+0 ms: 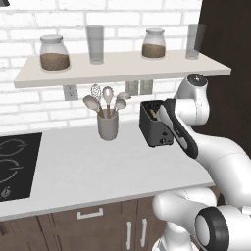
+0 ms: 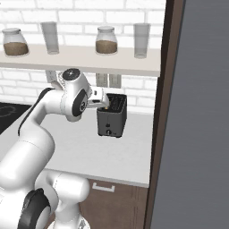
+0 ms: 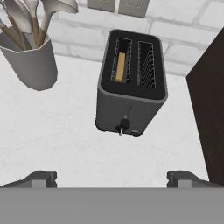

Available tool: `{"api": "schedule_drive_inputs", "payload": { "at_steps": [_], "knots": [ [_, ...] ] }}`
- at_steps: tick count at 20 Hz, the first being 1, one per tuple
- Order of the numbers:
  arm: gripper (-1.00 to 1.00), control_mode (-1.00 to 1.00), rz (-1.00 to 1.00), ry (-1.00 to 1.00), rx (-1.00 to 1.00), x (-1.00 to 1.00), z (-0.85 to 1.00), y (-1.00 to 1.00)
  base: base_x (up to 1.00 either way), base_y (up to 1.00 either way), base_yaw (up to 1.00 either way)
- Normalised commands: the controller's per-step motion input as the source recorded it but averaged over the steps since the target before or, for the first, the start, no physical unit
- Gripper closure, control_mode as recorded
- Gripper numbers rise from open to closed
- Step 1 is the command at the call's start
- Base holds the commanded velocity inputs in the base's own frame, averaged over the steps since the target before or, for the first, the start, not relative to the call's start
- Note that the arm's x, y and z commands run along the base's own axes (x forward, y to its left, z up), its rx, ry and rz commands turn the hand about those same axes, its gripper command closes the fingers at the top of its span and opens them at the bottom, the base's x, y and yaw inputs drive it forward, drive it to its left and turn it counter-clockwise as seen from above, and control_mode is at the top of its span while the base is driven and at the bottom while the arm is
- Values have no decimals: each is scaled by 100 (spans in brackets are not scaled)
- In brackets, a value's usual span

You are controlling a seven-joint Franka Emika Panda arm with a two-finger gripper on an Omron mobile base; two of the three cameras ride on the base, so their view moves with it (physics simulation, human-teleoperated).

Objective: Start the toaster. Once the lever pops up, take the bread to the plate on the dining counter.

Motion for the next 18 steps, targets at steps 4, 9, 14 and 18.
{"api": "schedule_drive_inputs", "payload": {
  "at_steps": [4,9,14,18],
  "knots": [
    [-100,-100,0,0,0,0,0,0,0,0,0],
    [-100,-100,0,0,0,0,0,0,0,0,0],
    [-100,-100,0,0,0,0,0,0,0,0,0],
    [-100,-100,0,0,0,0,0,0,0,0,0]
  ]
}}
